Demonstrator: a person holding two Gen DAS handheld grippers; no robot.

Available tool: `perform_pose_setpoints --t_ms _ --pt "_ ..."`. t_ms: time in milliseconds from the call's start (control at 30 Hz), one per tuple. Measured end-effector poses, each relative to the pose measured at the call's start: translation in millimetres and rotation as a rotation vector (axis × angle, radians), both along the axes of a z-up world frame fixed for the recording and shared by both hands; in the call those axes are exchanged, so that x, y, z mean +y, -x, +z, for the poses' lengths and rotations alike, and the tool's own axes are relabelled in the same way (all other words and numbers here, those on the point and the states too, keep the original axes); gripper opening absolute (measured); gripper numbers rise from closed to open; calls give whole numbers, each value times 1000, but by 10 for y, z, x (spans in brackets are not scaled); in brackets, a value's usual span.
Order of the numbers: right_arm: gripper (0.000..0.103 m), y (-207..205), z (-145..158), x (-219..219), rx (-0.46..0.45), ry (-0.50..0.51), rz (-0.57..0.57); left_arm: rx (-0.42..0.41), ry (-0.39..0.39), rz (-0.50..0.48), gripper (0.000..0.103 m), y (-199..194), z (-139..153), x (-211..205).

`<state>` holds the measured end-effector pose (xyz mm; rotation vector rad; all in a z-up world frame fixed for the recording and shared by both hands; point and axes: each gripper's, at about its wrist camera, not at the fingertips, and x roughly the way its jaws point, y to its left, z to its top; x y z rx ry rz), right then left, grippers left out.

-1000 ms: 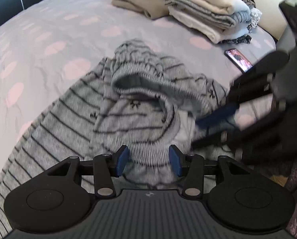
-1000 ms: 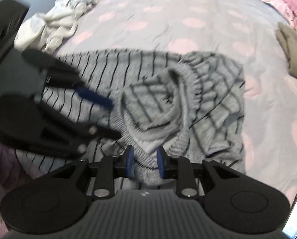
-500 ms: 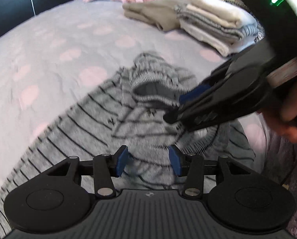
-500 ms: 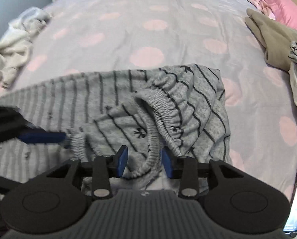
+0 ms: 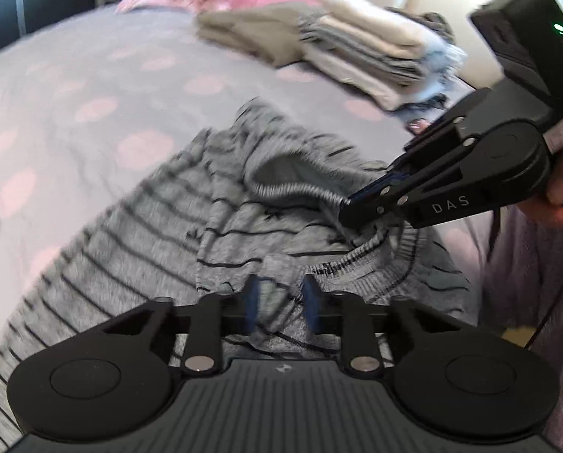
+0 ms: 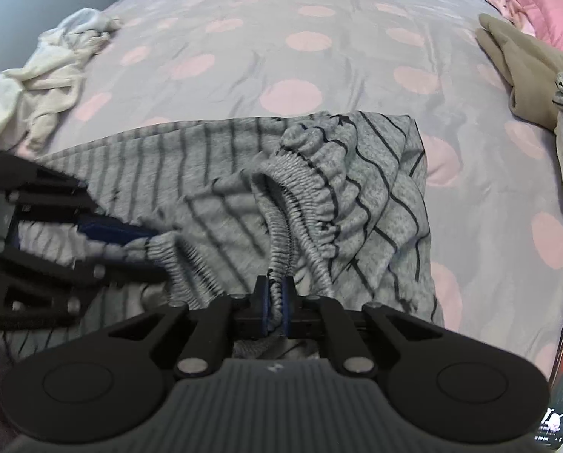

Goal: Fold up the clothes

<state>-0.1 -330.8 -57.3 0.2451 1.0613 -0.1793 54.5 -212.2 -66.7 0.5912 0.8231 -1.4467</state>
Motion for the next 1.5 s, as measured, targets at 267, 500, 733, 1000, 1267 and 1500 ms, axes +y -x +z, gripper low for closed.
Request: perform_pose_setpoints --t_ms 267,500,733,1000,1267,1500 --pt "7 366 139 264 23 4 147 -70 -83 -40 12 212 -100 299" --pt "8 446 -96 483 115 31 261 -128 -194 -11 3 265 -336 265" --pt "16 467 -41 504 78 53 263 -84 -83 22 11 253 139 258" --pt "28 610 299 544 -121 125 257 -42 -6 13 38 330 255 32" --pt "44 489 30 626 -36 256 295 -57 -100 10 38 371 -45 -262" --pt "45 465 -188 650 29 358 314 6 -124 66 14 298 -169 -405"
